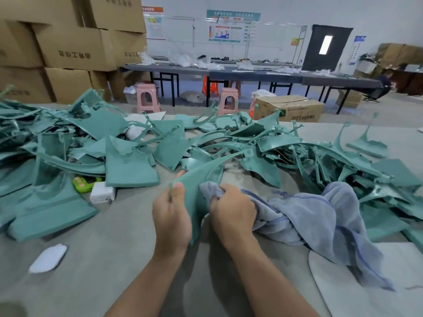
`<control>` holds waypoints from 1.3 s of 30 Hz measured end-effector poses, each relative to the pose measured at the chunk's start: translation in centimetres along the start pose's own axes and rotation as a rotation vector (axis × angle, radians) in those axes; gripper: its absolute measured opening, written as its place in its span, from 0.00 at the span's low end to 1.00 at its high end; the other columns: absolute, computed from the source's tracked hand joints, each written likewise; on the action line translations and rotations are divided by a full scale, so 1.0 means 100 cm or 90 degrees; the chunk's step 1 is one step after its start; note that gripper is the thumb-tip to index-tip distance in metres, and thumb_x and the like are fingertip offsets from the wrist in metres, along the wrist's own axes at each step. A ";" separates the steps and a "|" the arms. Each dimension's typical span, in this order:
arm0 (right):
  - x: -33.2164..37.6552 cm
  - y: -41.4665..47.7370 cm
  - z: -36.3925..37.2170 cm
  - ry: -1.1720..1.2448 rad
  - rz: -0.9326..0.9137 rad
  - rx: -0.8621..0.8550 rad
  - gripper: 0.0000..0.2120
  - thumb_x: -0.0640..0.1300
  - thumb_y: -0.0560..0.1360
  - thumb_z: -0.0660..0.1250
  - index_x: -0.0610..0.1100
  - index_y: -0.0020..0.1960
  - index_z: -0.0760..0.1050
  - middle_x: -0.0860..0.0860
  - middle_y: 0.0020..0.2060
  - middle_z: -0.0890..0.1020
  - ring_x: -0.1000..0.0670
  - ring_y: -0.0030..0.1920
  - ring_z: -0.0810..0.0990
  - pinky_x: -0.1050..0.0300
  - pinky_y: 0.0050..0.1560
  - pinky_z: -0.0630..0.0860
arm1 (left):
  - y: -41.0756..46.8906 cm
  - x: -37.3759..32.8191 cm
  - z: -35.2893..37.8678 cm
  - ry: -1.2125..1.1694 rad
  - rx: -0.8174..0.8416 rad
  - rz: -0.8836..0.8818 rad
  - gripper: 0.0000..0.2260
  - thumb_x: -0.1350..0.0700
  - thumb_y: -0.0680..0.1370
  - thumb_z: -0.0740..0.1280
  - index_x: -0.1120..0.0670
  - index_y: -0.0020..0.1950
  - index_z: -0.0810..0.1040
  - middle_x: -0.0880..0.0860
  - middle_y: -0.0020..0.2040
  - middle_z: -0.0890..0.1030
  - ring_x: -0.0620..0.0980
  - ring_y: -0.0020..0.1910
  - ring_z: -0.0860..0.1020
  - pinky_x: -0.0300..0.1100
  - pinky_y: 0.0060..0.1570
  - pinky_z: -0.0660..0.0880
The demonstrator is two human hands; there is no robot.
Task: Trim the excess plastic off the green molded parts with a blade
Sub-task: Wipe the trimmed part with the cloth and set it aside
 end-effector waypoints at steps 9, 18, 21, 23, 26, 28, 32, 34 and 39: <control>0.028 -0.025 -0.040 0.165 -0.342 -0.134 0.21 0.54 0.76 0.68 0.43 0.33 0.65 0.49 0.26 0.71 0.55 0.25 0.65 0.63 0.26 0.60 | -0.009 -0.013 0.009 0.251 0.134 0.191 0.19 0.59 0.79 0.71 0.48 0.70 0.79 0.40 0.56 0.83 0.20 0.53 0.73 0.18 0.49 0.67; 0.034 -0.005 -0.062 0.249 -0.314 -0.074 0.13 0.47 0.76 0.73 0.46 0.34 0.78 0.53 0.28 0.78 0.53 0.30 0.75 0.56 0.32 0.71 | -0.013 -0.016 0.013 0.315 0.131 0.335 0.06 0.59 0.76 0.72 0.53 0.51 0.86 0.43 0.38 0.82 0.36 0.38 0.75 0.18 0.41 0.64; 0.047 -0.022 -0.070 0.204 -0.471 0.068 0.22 0.55 0.81 0.69 0.42 0.35 0.72 0.49 0.30 0.74 0.51 0.31 0.74 0.51 0.34 0.71 | -0.014 -0.017 0.011 0.343 0.126 0.403 0.13 0.58 0.74 0.71 0.43 0.37 0.70 0.37 0.29 0.65 0.39 0.30 0.65 0.21 0.33 0.59; 0.050 -0.033 -0.076 0.119 -0.577 0.035 0.11 0.47 0.80 0.68 0.46 0.39 0.78 0.53 0.33 0.76 0.54 0.34 0.75 0.55 0.34 0.72 | -0.019 -0.016 0.013 0.343 0.149 0.447 0.14 0.56 0.75 0.68 0.42 0.38 0.65 0.37 0.30 0.63 0.41 0.31 0.63 0.23 0.32 0.58; 0.039 -0.022 -0.073 0.132 -0.520 -0.044 0.11 0.41 0.75 0.67 0.54 0.47 0.85 0.57 0.39 0.82 0.56 0.41 0.79 0.61 0.41 0.74 | -0.022 -0.010 0.015 0.357 0.153 0.439 0.06 0.52 0.76 0.65 0.49 0.41 0.81 0.42 0.32 0.77 0.43 0.32 0.70 0.25 0.34 0.63; 0.026 -0.006 -0.067 0.162 -0.420 -0.072 0.10 0.39 0.76 0.69 0.52 0.48 0.86 0.56 0.41 0.84 0.55 0.43 0.80 0.57 0.45 0.76 | -0.022 -0.012 0.015 0.352 0.156 0.410 0.10 0.52 0.78 0.66 0.51 0.52 0.86 0.44 0.37 0.84 0.42 0.36 0.77 0.20 0.39 0.66; -0.001 0.035 -0.055 0.040 -0.287 -0.110 0.08 0.40 0.76 0.67 0.48 0.39 0.80 0.50 0.34 0.80 0.49 0.38 0.77 0.53 0.37 0.70 | -0.021 -0.018 0.016 0.379 0.145 0.385 0.09 0.57 0.75 0.70 0.51 0.52 0.87 0.46 0.32 0.81 0.45 0.34 0.75 0.22 0.34 0.65; -0.010 0.051 -0.054 -0.021 -0.219 -0.126 0.05 0.41 0.73 0.65 0.46 0.40 0.79 0.46 0.33 0.80 0.42 0.36 0.76 0.53 0.33 0.66 | -0.020 -0.018 0.015 0.387 0.130 0.381 0.08 0.56 0.75 0.70 0.51 0.51 0.87 0.47 0.29 0.79 0.49 0.32 0.74 0.31 0.31 0.67; -0.052 0.083 -0.063 -0.158 -0.018 -0.104 0.09 0.41 0.77 0.64 0.47 0.42 0.82 0.49 0.32 0.79 0.42 0.37 0.77 0.55 0.38 0.70 | -0.018 -0.017 0.013 0.392 0.109 0.392 0.13 0.49 0.76 0.63 0.52 0.46 0.86 0.47 0.27 0.78 0.51 0.29 0.73 0.42 0.28 0.70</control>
Point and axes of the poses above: each hand's wrist, its own y-axis towards the middle knuckle, its own z-axis out of the palm, x = y × z, the point moved 6 cm from there along y, towards the middle knuckle
